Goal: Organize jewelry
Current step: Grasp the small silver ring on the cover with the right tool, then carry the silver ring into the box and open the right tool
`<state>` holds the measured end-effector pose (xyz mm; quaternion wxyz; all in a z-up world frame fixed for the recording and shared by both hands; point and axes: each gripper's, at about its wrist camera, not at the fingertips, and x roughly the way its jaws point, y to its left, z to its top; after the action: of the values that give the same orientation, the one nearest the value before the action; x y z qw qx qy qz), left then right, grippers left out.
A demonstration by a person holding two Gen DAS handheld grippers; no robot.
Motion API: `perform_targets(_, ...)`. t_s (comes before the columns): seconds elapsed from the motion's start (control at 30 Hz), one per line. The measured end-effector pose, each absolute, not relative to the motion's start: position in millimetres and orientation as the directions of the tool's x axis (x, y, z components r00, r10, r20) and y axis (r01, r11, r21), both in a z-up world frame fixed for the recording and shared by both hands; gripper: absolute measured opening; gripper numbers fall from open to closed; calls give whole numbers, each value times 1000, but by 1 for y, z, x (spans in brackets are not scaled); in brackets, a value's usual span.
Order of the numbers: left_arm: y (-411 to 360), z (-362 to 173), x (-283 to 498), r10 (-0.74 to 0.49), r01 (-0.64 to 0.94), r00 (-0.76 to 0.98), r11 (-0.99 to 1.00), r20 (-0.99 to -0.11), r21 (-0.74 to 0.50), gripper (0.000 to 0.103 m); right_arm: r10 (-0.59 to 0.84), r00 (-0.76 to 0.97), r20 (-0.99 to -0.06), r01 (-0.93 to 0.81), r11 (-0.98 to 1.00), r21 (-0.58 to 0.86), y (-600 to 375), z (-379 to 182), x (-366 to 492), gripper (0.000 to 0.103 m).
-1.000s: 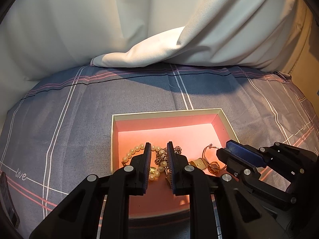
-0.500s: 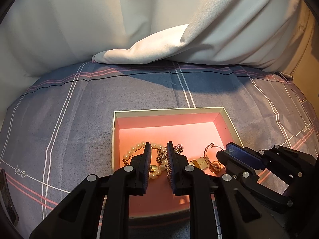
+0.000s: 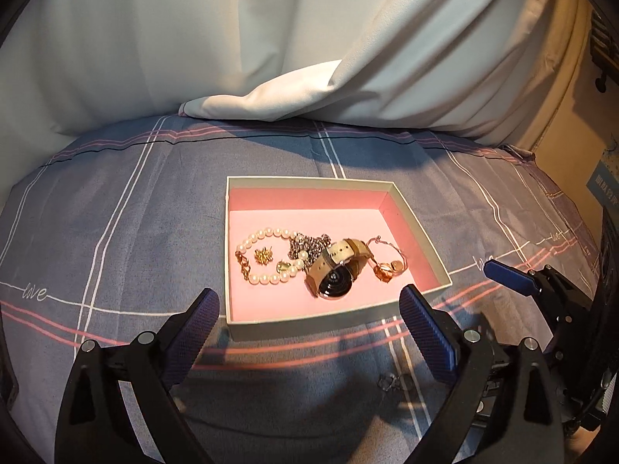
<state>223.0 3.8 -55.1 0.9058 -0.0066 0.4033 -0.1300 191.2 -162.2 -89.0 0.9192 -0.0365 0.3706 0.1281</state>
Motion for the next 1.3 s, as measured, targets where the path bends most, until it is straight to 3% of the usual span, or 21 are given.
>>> perform_targets(0.23,-3,-107,189,-214,272,566,960,-797,-65,88,270,580,-768,-344,936,70,-144,-139,161,85)
perform_targets(0.53,4,-128,201,-170,245,547,969,-819,-37,69,297,583,-756,-360,929,87,-139,-149,172,71)
perform_targets(0.63,2,-127,205,-170,242,549,970,-818,-40,54,288,586,-757,-363,929,72,-137,-148,175,60)
perform_targets(0.7,0,-126,206,-176,248,548,968,-818,-42,48,294,579,-760,-381,922,66,-133,-147,175,40)
perform_targets(0.8,-5,-125,206,-181,264,549,964,-816,-36,34,293,576,-763,-397,916,53,-128,-147,173,23)
perform_targets(0.97,-8,-124,205,-180,267,553,963,-814,-32,23,290,579,-762,-393,918,51,-129,-145,170,23)
perform_targets(1.3,-11,-113,204,-215,279,555,958,-804,-64,19,298,609,-735,-374,925,66,-135,-127,166,23)
